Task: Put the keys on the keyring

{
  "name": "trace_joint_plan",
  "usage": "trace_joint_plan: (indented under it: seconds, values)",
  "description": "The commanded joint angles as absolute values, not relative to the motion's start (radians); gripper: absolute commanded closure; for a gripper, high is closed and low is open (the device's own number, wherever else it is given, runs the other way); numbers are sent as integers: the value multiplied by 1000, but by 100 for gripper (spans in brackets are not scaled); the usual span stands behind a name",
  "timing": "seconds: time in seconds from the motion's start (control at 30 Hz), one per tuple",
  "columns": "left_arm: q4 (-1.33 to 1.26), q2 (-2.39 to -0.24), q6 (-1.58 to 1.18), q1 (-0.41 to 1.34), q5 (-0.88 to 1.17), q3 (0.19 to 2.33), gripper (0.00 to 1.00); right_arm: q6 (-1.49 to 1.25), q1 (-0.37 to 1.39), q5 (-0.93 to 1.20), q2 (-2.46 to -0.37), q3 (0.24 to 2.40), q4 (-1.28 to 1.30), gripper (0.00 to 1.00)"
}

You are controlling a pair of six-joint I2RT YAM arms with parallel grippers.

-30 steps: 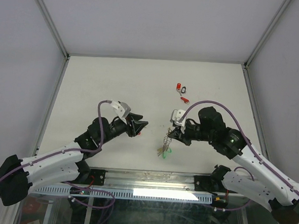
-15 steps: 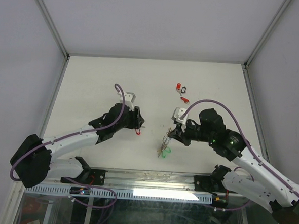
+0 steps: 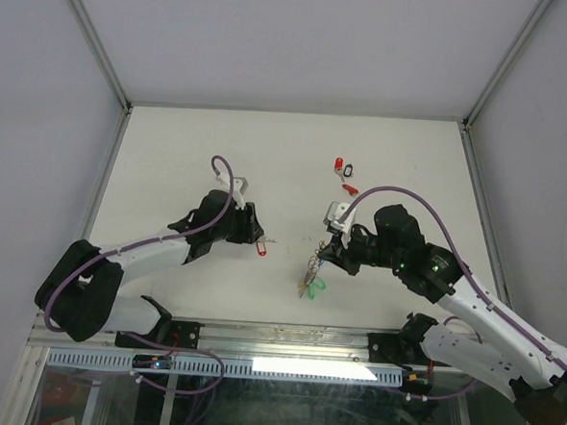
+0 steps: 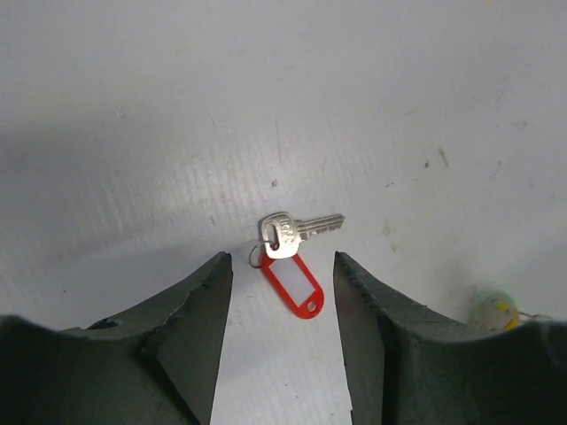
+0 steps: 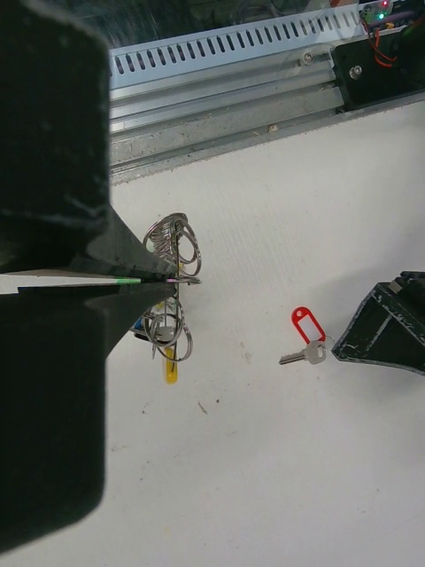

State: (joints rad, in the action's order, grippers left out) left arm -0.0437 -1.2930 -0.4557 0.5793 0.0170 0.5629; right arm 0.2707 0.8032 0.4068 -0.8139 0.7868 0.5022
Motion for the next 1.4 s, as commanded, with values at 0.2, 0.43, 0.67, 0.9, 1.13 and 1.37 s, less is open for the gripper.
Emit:
trace_joint_plan:
  seconds: [0.2, 0.43, 0.67, 0.9, 1.13, 1.37]
  values:
    - [-195, -1412, -361, 508, 188, 525, 41, 263, 807, 448, -824, 818, 453, 100]
    - [-253, -1479, -339, 501, 284, 502, 47, 262, 807, 451, -830, 816, 451, 100]
    - [-254, -1527, -326, 490, 303, 493, 55, 261, 807, 462, -840, 819, 454, 100]
    - [-238, -1502, -342, 489, 323, 465, 59, 259, 807, 466, -840, 810, 450, 100]
    - [-244, -1488, -354, 489, 335, 449, 66, 259, 806, 469, -846, 805, 443, 100]
    - [-241, -1474, -365, 489, 332, 439, 72, 256, 806, 472, -846, 803, 443, 100]
